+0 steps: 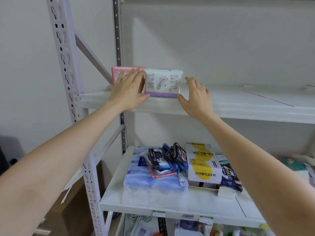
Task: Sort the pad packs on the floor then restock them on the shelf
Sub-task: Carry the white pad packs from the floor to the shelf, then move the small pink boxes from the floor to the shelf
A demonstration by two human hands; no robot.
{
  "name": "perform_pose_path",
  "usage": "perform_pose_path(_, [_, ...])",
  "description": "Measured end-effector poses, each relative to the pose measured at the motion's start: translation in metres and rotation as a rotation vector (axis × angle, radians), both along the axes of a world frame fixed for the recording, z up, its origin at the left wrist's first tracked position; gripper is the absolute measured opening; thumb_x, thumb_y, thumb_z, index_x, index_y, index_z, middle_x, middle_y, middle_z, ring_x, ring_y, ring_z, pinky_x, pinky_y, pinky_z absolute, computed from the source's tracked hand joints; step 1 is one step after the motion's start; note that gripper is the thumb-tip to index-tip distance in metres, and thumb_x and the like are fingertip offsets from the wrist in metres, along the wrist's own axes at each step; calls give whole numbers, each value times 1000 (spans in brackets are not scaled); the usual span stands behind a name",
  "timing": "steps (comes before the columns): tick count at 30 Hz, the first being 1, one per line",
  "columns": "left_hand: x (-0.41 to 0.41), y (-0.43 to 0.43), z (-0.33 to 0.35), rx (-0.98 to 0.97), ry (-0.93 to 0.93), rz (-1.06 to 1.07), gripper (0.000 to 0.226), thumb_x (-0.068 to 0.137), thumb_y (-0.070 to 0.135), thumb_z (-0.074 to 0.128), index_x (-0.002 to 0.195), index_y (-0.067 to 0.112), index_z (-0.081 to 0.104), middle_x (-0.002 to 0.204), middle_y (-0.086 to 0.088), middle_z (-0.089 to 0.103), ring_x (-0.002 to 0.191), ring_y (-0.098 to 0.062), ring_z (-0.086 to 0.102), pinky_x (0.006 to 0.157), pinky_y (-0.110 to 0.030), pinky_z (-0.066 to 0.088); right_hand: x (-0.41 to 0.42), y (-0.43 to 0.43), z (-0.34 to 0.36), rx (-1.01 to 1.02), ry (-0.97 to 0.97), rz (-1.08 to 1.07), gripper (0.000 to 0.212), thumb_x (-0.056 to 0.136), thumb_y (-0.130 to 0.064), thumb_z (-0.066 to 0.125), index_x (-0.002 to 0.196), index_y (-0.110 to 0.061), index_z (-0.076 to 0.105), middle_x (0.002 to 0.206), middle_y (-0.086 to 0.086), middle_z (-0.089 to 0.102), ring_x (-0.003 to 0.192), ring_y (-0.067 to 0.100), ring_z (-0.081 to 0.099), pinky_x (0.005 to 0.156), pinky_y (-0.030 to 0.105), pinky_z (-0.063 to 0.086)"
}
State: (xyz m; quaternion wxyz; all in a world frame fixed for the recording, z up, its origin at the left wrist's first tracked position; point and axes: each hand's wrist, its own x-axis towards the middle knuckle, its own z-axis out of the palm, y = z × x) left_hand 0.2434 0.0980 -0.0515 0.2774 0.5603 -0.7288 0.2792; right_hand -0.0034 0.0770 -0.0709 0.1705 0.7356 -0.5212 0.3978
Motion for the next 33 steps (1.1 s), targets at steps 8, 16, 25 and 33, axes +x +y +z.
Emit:
perform_pose_path(8, [-25, 68, -82, 69, -145, 84, 81, 92, 53, 44, 153, 10, 13, 161, -10, 14, 149, -23, 9, 121, -44, 0, -23, 66, -63, 53, 144, -86, 61, 94, -36, 48, 148, -15, 28, 159, 11, 22, 146, 26, 18, 116, 51, 15])
perform_pose_path(16, [-59, 138, -169, 170, -174, 98, 77, 92, 50, 48, 151, 8, 23, 158, -12, 24, 148, -25, 15, 119, -46, 2, -52, 155, -153, 240, 276, -132, 64, 95, -42, 43, 150, -17, 22, 160, 11, 16, 148, 26, 13, 116, 54, 10])
perform_pose_path(25, [-136, 231, -281, 372, -204, 93, 76, 94, 48, 43, 153, 10, 16, 161, -12, 16, 149, -25, 8, 119, -46, -3, -118, 257, -261, 479, 288, -174, 69, 95, -46, 43, 152, -18, 16, 162, 9, 10, 149, 25, 6, 118, 54, 5])
perform_pose_path(33, [-228, 304, -349, 488, -189, 67, 74, 94, 47, 40, 153, 10, 16, 161, -12, 15, 150, -25, 7, 120, -47, -2, -209, 333, -330, 582, 254, -218, 63, 96, -41, 40, 151, -16, 22, 160, 10, 17, 148, 26, 12, 117, 54, 6])
